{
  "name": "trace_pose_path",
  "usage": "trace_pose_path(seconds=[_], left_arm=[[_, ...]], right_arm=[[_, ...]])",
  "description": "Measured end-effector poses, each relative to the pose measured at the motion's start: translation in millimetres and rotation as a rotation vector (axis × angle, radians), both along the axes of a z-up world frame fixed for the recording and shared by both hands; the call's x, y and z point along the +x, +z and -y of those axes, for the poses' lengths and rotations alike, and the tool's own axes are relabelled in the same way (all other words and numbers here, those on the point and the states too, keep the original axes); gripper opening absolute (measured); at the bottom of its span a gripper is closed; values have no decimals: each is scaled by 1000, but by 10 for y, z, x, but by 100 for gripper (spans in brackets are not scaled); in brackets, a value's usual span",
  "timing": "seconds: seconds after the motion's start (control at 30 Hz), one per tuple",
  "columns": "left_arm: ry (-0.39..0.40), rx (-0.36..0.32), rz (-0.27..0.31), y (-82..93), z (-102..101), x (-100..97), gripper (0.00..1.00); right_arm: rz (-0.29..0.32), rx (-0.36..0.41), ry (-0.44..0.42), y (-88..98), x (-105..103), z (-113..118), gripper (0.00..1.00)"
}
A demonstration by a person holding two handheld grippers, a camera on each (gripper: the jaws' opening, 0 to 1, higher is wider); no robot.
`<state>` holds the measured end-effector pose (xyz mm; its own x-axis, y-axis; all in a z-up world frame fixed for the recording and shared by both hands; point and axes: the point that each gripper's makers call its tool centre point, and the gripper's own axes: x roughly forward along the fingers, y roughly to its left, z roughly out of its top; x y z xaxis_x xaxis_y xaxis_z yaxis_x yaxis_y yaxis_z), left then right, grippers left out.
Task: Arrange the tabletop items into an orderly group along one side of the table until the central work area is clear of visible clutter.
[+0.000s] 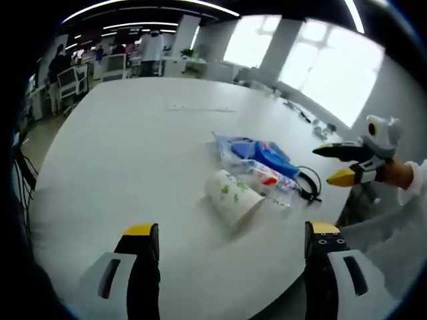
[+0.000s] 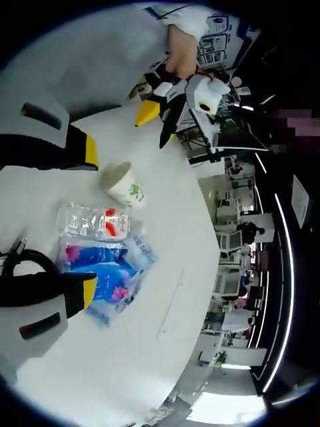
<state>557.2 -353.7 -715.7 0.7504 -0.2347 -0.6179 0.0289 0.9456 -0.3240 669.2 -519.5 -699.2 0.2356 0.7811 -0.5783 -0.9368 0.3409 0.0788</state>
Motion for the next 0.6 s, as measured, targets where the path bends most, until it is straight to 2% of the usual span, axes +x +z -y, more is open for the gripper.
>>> trace_pose_path(seconds=[0.23,0.33,0.6], left_arm=[[16,-4,12,37,-31,7,86],[18,-9,12,34,-44,9,86],[30,-13,20,45,-107,31,86]], right_arm=[[-27,-56,24,-120,-8,-107,59],[-40,-46,7,-101,11,-151,59],[-59,-54,28,-120,-10,-284,59]])
